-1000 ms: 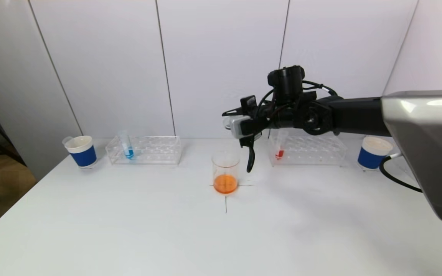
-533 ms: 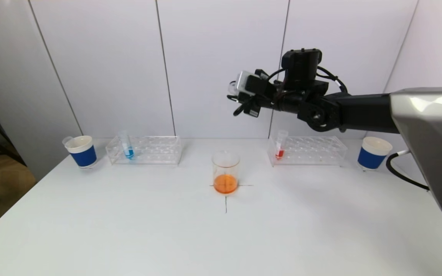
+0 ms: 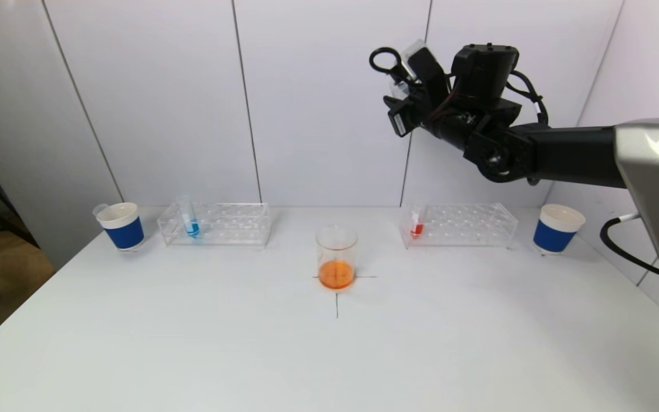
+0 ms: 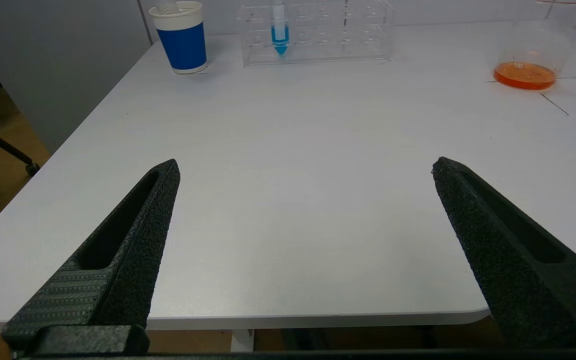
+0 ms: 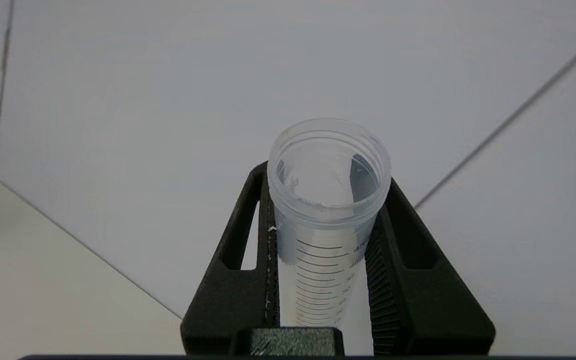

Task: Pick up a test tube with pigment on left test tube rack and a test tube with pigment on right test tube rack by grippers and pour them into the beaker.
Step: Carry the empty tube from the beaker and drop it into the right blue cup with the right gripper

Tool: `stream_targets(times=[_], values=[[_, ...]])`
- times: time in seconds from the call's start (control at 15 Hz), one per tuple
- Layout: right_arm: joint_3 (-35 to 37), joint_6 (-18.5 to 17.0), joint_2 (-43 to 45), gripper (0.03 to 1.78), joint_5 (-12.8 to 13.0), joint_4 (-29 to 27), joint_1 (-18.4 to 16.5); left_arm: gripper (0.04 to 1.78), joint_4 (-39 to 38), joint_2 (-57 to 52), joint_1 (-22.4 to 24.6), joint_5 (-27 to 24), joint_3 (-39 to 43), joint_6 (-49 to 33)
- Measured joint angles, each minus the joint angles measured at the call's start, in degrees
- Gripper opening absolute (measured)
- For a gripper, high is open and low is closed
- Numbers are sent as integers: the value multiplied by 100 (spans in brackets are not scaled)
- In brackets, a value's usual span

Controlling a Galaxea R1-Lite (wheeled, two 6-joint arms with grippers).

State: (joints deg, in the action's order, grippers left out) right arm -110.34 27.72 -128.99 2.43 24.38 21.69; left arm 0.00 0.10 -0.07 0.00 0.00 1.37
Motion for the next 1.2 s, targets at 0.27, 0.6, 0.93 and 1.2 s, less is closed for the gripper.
stream_targets(times=[0.27,0.6,0.93,1.2], values=[[33,-1113,212,55,884,-379,-450,176,0,0,2,-2,0,-2],[100,-2092,369,55,923,-558,-1307,176,2,0,2,-2,0,-5],[354,-2604,289,55,890,-501,-2075,176,0,0,-2,0,0,0],[590,-2651,79,55,868,-82,-2626,176,0,0,2,0,0,-5]])
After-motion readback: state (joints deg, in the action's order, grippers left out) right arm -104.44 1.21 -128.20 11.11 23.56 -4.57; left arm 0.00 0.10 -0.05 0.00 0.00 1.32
